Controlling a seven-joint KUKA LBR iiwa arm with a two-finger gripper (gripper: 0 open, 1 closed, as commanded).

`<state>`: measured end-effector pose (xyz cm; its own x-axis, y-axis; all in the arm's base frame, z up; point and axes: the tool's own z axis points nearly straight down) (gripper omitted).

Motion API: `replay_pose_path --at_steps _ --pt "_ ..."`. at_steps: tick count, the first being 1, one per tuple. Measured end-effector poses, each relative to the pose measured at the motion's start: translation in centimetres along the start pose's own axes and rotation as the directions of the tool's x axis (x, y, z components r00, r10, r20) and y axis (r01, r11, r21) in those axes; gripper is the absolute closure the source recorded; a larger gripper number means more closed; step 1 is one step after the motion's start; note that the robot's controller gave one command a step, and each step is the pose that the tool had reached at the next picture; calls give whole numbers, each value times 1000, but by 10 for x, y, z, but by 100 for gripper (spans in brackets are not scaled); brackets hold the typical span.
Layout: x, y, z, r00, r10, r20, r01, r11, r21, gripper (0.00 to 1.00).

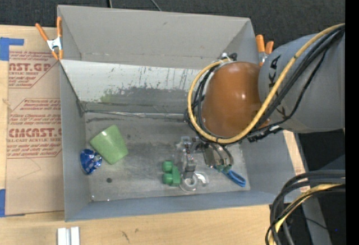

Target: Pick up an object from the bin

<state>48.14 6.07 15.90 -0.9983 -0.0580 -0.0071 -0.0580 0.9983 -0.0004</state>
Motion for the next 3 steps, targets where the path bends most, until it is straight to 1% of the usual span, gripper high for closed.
replay_pose_path --at_steps 1,2,3 --pt "1 1 5 1000 -1 -7 1 1000 -1 0" --pt "-3 -5 84 994 104 -14 -104 995 1 0" --pt "-5 -5 80 995 103 -8 -103 995 -1 100"
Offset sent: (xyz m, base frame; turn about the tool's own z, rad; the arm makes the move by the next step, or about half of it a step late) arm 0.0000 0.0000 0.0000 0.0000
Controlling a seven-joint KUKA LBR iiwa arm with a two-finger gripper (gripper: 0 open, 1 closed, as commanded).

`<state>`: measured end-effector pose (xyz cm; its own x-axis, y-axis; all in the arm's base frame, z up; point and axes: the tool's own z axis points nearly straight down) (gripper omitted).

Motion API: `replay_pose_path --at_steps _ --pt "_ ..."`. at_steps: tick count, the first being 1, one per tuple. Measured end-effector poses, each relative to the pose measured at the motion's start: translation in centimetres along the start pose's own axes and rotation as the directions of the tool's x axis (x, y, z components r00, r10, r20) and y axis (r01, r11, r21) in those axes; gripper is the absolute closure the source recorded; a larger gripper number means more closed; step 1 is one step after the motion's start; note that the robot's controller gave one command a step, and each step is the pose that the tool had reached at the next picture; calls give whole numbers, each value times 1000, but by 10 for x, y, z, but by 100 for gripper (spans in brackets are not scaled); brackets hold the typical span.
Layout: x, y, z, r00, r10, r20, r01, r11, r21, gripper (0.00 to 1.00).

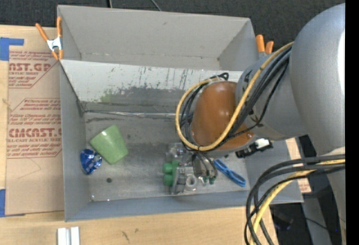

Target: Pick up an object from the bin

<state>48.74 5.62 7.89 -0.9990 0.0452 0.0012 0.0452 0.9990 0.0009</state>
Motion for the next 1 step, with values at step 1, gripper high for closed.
replay_pose_path --at_steps 1 --pt "-16 -8 -121 999 -44 11 44 999 0 100"
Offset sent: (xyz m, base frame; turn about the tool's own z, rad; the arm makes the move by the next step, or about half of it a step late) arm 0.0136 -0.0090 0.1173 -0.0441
